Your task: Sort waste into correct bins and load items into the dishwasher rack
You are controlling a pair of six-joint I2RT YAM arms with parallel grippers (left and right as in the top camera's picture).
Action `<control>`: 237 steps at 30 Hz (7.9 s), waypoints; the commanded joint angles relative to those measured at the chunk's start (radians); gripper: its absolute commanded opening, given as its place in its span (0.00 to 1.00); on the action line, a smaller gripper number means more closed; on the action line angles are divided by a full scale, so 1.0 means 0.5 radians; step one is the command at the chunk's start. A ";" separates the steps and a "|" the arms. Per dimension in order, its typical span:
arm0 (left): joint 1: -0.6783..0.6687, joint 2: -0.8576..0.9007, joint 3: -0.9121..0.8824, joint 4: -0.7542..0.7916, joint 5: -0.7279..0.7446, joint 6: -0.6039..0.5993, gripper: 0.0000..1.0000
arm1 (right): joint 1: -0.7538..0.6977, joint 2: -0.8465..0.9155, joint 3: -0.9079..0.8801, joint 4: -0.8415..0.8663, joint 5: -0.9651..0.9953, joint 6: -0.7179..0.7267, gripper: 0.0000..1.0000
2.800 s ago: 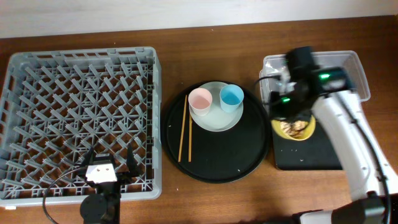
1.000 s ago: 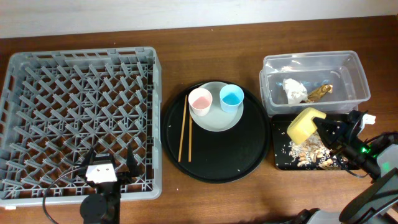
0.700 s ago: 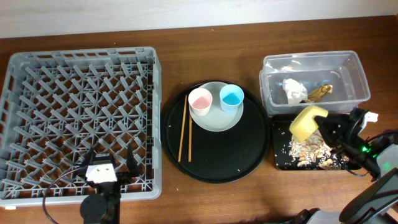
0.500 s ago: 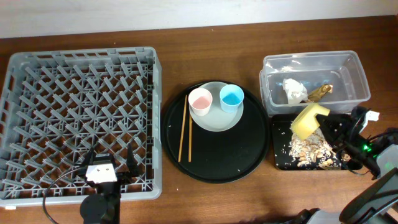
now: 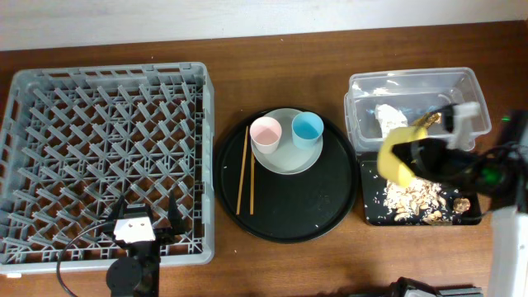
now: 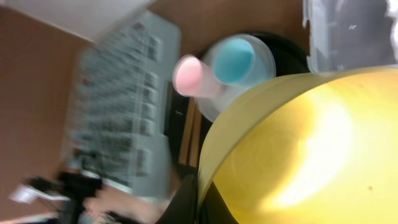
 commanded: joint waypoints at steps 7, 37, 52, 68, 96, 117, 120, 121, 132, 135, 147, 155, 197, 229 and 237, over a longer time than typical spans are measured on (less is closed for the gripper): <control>-0.008 -0.008 -0.005 -0.001 -0.014 0.030 0.99 | 1.383 0.221 -0.059 0.151 0.996 0.465 0.04; -0.008 -0.008 -0.005 -0.001 -0.014 0.030 0.99 | 1.860 0.950 0.407 0.105 1.443 0.516 0.36; -0.008 -0.008 -0.005 -0.001 -0.014 0.030 0.99 | 1.523 1.127 0.390 0.562 1.444 -0.097 0.54; -0.008 -0.008 0.041 0.551 0.326 -0.265 0.99 | 1.521 1.358 0.390 0.739 1.573 -0.170 0.42; -0.008 2.238 2.390 -1.810 1.180 -0.739 0.99 | 1.448 1.442 0.389 0.754 1.320 -0.163 0.36; -0.008 2.494 2.390 -1.887 1.176 -0.665 0.97 | 1.445 1.392 0.291 0.883 1.493 -0.169 0.04; -0.008 2.494 2.390 -1.888 1.177 -0.665 0.96 | 1.445 1.288 0.437 0.725 1.493 -0.169 0.04; -0.008 2.494 2.390 -1.887 1.180 -0.665 0.96 | 1.444 1.246 0.489 0.668 1.491 -0.168 0.04; -0.008 2.496 2.390 -1.779 2.374 -0.009 0.73 | 1.171 0.620 0.808 0.076 0.414 -0.359 0.04; -0.008 2.496 2.390 -1.630 2.471 0.104 0.78 | 0.845 0.532 0.807 -0.077 -0.427 -0.630 0.04; -0.107 2.696 2.390 -1.300 2.848 0.199 0.87 | 0.952 0.599 0.629 -0.346 -1.254 -1.170 0.04; -0.352 2.730 2.390 -1.299 3.082 0.402 0.95 | 1.225 0.627 0.629 -0.245 -1.246 -1.216 0.04; -0.418 2.713 2.390 -1.225 3.265 0.488 0.78 | 1.245 0.680 0.563 -0.171 -1.245 -1.218 0.04; -0.324 2.692 2.391 -1.225 3.264 0.484 0.40 | 1.201 0.681 0.565 -0.097 -1.109 -1.209 0.50; -0.050 2.490 2.406 -1.235 2.483 0.005 0.32 | 0.858 0.681 0.565 -0.089 -0.871 -1.083 0.62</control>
